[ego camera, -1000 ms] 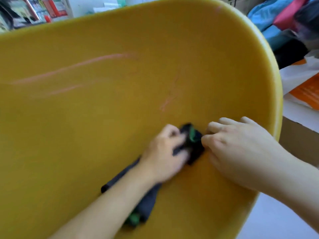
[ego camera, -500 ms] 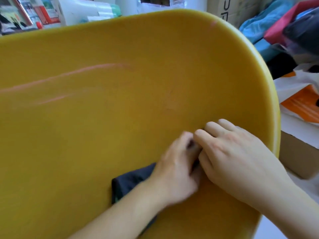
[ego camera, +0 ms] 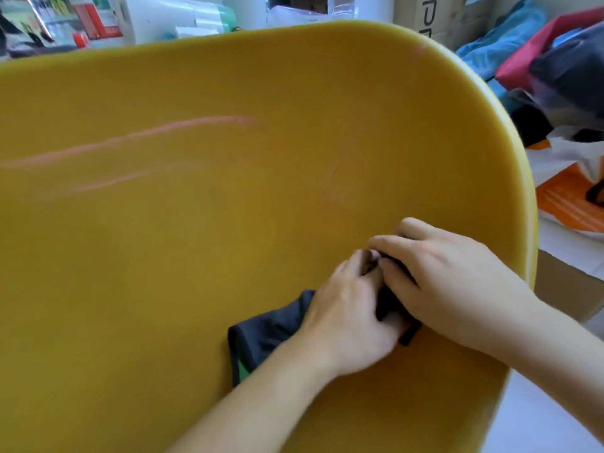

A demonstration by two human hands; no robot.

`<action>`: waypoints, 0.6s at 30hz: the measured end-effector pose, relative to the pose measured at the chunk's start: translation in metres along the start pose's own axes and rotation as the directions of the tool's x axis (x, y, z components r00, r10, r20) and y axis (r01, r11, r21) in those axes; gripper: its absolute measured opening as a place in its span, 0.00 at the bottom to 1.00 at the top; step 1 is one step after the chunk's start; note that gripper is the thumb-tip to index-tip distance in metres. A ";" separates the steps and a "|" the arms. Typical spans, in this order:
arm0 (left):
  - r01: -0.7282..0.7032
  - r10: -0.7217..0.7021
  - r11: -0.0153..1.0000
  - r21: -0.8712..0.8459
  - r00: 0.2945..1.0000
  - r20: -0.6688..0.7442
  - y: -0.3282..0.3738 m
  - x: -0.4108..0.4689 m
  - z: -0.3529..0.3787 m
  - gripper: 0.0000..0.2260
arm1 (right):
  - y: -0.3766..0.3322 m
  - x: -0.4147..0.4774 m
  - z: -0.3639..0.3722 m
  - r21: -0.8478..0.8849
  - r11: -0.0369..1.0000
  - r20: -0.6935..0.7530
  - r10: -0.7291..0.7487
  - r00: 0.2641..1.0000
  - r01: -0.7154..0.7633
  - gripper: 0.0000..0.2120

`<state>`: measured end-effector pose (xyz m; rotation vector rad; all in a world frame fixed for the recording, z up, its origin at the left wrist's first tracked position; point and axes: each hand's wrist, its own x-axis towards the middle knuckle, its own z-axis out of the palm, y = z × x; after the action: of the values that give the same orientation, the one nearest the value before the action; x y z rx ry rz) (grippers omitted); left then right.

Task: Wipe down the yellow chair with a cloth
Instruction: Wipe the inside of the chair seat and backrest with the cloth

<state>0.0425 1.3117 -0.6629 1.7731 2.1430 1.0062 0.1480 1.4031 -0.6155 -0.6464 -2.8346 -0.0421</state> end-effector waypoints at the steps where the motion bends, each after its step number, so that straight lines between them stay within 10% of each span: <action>1: 0.003 0.004 0.988 -0.152 0.999 0.044 -0.004 -0.005 -0.013 0.15 | -0.001 -0.001 0.001 -0.042 0.999 0.026 -0.004 1.000 0.005 0.21; 3: 0.111 -0.088 0.974 -0.197 0.988 0.124 -0.028 -0.021 -0.043 0.17 | -0.006 -0.007 0.003 -0.166 0.985 -0.010 -0.050 0.999 0.048 0.27; 6: 0.181 -0.192 0.966 0.186 0.981 0.043 -0.088 -0.061 -0.072 0.20 | -0.025 -0.008 0.008 -0.264 0.932 0.001 -0.256 0.967 0.247 0.35; 11: 0.307 -0.248 0.930 0.204 0.931 -0.268 -0.142 -0.092 -0.069 0.19 | -0.062 0.035 0.042 0.075 0.570 0.440 -0.755 0.486 0.818 0.24; 14: 0.325 -0.259 0.908 0.264 0.932 -0.254 -0.145 -0.090 -0.061 0.23 | -0.046 0.074 0.050 -0.050 0.599 0.396 -0.723 0.567 0.799 0.20; 18: 0.318 -0.306 0.841 0.437 0.947 -0.099 -0.144 -0.097 -0.054 0.24 | 0.012 0.155 -0.003 -0.507 0.831 0.096 -0.212 0.973 0.231 0.20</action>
<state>-0.0751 1.1934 -0.7347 1.4866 2.7337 0.4772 0.0177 1.4792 -0.5768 -0.4012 -2.9218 -0.8668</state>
